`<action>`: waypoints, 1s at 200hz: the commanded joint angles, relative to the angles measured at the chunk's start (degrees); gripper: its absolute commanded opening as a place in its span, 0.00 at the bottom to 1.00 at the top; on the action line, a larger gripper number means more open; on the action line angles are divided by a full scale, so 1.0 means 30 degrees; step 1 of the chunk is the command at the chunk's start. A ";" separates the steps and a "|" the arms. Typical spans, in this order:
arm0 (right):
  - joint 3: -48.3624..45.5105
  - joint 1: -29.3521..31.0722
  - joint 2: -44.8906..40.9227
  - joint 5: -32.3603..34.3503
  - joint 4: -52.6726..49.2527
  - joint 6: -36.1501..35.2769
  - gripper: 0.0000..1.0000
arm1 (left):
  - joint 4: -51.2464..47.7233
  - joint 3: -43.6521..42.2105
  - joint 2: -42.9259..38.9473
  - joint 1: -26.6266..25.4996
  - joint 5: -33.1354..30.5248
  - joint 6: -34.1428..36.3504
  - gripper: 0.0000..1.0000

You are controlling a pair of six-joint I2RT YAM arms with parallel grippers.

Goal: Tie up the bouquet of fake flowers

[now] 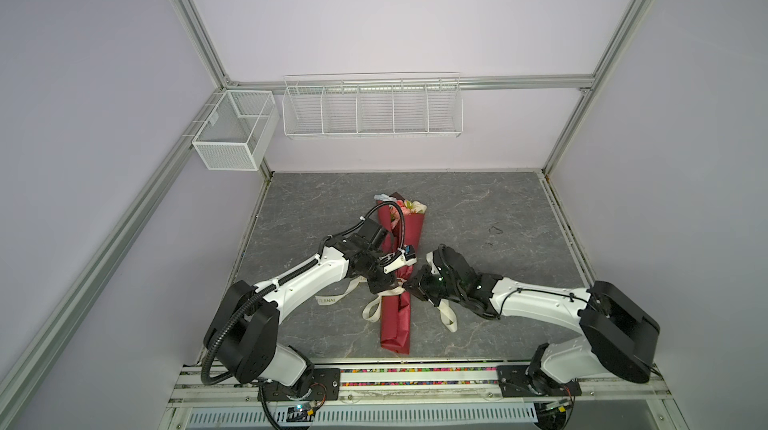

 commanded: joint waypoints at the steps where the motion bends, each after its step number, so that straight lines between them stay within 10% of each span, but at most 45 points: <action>1: 0.0116 -0.0188 -0.0133 -0.0255 -0.0247 -0.0074 0.06 | 0.0181 -0.0058 0.0605 -0.0065 0.0538 0.0767 0.38; 53: -0.0371 -0.0439 0.0441 -0.0946 0.1737 0.0840 0.06 | 0.0038 0.0176 0.1458 -0.0065 0.0699 0.0623 0.37; 104: -0.0676 -0.0431 0.0282 -0.0757 0.1511 0.0840 0.06 | 0.0031 0.0500 0.1359 -0.0065 0.0142 0.0215 0.00; 200: -0.0407 -0.0429 -0.0799 0.0024 -0.1943 -0.1044 0.06 | 0.0868 -0.0613 -0.0635 0.0018 0.0948 -0.1408 0.00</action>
